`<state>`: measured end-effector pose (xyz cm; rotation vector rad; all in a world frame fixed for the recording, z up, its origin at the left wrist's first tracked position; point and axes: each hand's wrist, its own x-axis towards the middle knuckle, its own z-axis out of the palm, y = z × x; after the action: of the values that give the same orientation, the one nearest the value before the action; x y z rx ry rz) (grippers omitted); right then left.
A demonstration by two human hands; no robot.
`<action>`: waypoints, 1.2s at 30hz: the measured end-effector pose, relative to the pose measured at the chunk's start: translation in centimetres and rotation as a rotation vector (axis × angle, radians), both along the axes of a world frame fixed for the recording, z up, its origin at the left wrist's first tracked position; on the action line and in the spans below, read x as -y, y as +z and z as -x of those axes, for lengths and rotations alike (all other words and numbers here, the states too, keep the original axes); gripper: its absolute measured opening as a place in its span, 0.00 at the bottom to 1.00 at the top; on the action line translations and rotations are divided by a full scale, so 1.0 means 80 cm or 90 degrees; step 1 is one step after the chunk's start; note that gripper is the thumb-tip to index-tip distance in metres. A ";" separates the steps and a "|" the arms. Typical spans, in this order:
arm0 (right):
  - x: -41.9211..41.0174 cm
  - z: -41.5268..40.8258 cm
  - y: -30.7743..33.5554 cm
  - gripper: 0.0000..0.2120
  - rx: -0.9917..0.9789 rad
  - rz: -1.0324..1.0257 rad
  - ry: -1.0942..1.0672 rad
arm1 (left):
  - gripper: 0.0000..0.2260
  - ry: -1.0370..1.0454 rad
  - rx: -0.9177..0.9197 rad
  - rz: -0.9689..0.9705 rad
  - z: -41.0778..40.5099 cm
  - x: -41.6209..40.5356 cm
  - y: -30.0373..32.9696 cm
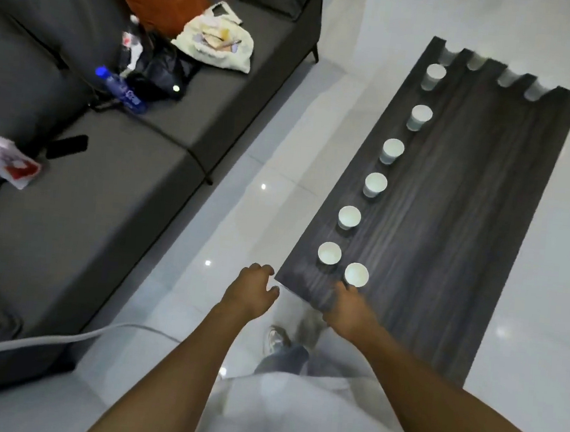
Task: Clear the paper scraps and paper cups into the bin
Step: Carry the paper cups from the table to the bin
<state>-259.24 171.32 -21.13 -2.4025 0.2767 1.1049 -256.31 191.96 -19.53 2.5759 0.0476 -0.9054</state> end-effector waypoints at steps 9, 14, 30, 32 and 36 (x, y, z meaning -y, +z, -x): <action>0.050 -0.015 -0.024 0.25 -0.020 0.014 -0.164 | 0.20 -0.111 -0.044 0.003 -0.066 0.060 -0.030; 0.079 -0.029 -0.057 0.27 -0.046 -0.009 -0.204 | 0.20 -0.139 -0.069 -0.010 -0.092 0.092 -0.058; 0.076 -0.082 -0.268 0.36 0.039 0.088 -0.267 | 0.31 -0.434 0.028 -0.078 -0.158 0.187 -0.288; 0.070 -0.077 -0.285 0.36 0.046 0.091 -0.263 | 0.32 -0.475 0.031 -0.092 -0.151 0.183 -0.309; 0.057 -0.067 -0.307 0.33 0.073 0.076 -0.305 | 0.33 -0.507 0.073 -0.095 -0.141 0.172 -0.331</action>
<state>-253.87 166.73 -45.70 -2.3116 0.8461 0.7452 -245.06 178.22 -45.98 2.7931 -1.0392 -1.0208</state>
